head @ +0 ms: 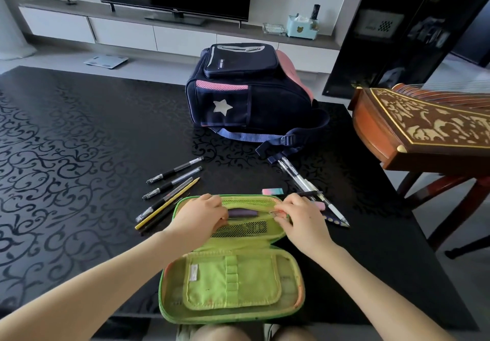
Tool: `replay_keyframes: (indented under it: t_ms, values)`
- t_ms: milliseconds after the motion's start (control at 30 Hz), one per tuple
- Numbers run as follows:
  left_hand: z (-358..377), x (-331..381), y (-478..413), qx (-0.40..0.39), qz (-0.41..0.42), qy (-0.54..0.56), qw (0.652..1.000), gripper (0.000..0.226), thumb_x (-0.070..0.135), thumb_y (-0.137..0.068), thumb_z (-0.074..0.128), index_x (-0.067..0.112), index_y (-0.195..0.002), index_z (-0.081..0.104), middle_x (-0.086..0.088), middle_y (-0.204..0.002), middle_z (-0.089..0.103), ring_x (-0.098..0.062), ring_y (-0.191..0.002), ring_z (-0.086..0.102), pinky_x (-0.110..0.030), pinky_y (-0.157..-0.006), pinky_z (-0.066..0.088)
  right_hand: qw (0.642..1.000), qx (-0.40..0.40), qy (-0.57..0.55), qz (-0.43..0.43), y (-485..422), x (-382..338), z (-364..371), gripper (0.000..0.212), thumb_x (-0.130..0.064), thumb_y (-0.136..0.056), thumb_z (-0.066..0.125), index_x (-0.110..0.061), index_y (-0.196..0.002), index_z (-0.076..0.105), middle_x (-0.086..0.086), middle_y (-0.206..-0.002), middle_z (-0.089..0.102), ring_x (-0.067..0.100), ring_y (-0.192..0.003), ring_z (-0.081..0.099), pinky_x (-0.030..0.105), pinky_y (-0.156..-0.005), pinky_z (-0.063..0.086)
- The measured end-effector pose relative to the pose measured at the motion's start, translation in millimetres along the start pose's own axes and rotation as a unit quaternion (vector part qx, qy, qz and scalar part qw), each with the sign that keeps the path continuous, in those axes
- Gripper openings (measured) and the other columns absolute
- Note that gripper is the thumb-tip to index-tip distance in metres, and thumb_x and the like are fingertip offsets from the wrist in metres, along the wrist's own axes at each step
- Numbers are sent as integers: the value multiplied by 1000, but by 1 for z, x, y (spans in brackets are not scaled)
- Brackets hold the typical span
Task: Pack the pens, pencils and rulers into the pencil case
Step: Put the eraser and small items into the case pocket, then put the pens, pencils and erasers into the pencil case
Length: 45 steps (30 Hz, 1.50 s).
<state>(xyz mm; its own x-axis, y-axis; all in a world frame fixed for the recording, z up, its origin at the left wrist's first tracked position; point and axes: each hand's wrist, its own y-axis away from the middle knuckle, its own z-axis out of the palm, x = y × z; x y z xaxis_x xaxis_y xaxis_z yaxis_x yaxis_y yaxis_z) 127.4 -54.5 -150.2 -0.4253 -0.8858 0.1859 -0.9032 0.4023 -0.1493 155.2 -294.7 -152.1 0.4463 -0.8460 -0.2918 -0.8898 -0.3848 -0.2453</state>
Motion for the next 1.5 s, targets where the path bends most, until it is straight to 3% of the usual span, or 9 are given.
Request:
replay_keyframes:
  t_ms: [100, 233, 433, 600, 733, 933, 1033, 1133, 1500]
  values:
    - [-3, 8, -7, -72, -61, -48, 994, 27, 38, -95, 43, 19, -105, 60, 0, -104, 57, -20, -100, 51, -31, -83, 41, 999, -38, 36, 8, -5, -10, 3, 19, -21, -78, 73, -11, -95, 71, 3, -92, 60, 25, -84, 55, 34, -70, 43]
    - [-6, 17, -16, -85, -111, -15, 990, 15, 20, -91, 49, 16, -99, 62, -2, -107, 57, -21, -101, 51, -30, -84, 40, 990, -97, 83, 68, -18, -21, 2, 21, -29, -89, 60, -14, -105, 63, 2, -106, 57, 21, -98, 51, 30, -81, 41]
    - [-10, 27, -12, -6, -132, -5, 991, 15, 24, -88, 54, 19, -101, 60, -1, -103, 54, -22, -98, 48, -30, -85, 40, 964, -161, 202, 67, -23, -33, -4, 22, -3, -90, 47, -5, -108, 60, 12, -112, 59, 28, -104, 53, 32, -80, 41]
    - [-9, 57, -23, 15, -89, 62, 994, 26, 39, -90, 52, 19, -102, 63, 2, -101, 61, -17, -100, 51, -27, -88, 39, 965, -162, 9, 206, -35, -33, -23, 37, -22, -88, 56, -16, -55, 42, -3, -54, 41, 15, -54, 47, 26, -46, 24]
    - [-2, 83, -46, -4, -85, 22, 996, 35, 44, -87, 54, 12, -99, 63, -4, -101, 64, -22, -99, 53, -32, -85, 40, 945, -178, -68, 265, -39, -30, -35, 32, -29, -87, 54, -17, -62, 39, -6, -53, 34, 9, -48, 33, 26, -47, 20]
    - [-5, 93, -64, -13, -74, -12, 997, 33, 17, -45, 86, 23, -46, 53, 2, -47, 59, -17, -48, 57, -19, -44, 42, 928, -133, -213, 277, -21, -24, -27, 26, -15, -86, 52, -5, -64, 62, 3, -57, 50, 20, -60, 46, 33, -61, 40]
    - [0, 95, -59, -11, -68, 36, 997, 12, 2, -79, 58, 10, -81, 66, -10, -82, 68, -29, -81, 59, -33, -71, 43, 935, -72, -212, 275, -13, -21, -17, 19, -12, -85, 51, -14, -91, 69, 0, -87, 68, 19, -82, 62, 33, -73, 50]
    - [1, 96, -58, 21, -97, 71, 993, 19, 8, -87, 45, 12, -77, 60, -12, -88, 66, -30, -88, 54, -35, -73, 40, 945, -15, -155, 288, -9, -18, -8, 28, -21, -89, 55, -21, -117, 55, -1, -104, 62, 18, -92, 60, 29, -67, 42]
    - [-19, 18, 1, 78, -308, 20, 948, 26, 19, -85, 50, 13, -60, 51, -5, -69, 57, -25, -65, 49, -29, -55, 36, 962, 29, -112, 247, 3, -5, 13, 11, -24, -91, 55, -18, -96, 62, -2, -86, 67, 20, -84, 62, 32, -68, 44]
